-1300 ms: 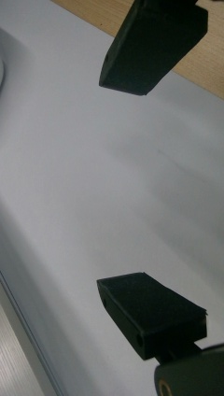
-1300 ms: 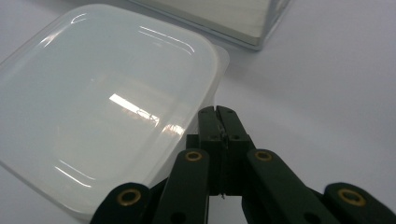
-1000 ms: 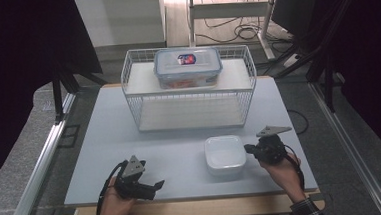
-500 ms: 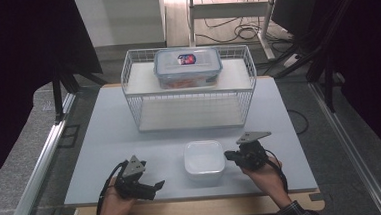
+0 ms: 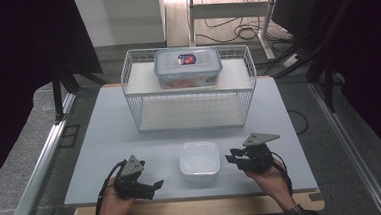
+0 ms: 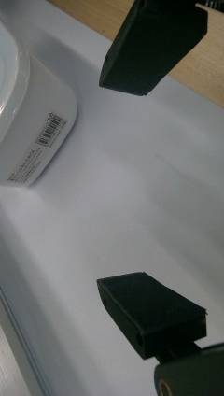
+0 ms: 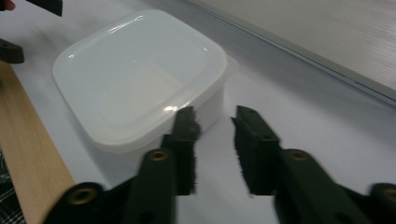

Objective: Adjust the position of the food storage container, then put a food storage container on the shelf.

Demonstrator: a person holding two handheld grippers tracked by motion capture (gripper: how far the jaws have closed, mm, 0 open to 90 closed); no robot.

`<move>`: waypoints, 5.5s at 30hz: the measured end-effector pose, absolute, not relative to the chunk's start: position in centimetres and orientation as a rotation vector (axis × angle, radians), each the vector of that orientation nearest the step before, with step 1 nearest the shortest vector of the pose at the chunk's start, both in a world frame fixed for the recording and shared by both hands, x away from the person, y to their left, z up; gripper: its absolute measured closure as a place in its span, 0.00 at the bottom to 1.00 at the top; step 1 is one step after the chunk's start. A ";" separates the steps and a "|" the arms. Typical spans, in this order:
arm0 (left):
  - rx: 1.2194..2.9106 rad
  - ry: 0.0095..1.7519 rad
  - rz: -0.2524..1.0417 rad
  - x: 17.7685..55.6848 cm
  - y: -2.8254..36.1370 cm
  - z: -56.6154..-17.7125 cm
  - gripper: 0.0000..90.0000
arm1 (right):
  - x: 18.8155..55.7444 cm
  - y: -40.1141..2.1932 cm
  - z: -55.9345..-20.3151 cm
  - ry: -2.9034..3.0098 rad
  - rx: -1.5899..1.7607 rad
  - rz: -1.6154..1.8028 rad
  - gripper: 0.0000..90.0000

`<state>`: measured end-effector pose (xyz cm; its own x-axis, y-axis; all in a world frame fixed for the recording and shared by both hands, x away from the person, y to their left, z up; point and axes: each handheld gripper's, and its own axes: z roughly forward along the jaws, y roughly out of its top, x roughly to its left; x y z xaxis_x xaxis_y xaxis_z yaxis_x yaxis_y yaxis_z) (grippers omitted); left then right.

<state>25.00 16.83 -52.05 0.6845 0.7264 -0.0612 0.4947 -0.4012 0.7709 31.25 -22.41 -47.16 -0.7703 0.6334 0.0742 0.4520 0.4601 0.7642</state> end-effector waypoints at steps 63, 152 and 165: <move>2.033 0.925 -0.029 30.0 10.9 -49.2 0.57 | 31.8 -19.2 -47.5 2.632 1.148 1.250 0.59; 1.780 0.894 0.389 32.8 13.5 -33.3 0.88 | 35.7 -17.5 -32.2 2.180 0.908 1.532 0.87; 1.762 0.877 0.409 34.2 14.5 -29.2 0.88 | 36.9 -16.6 -28.2 2.125 0.889 1.579 0.87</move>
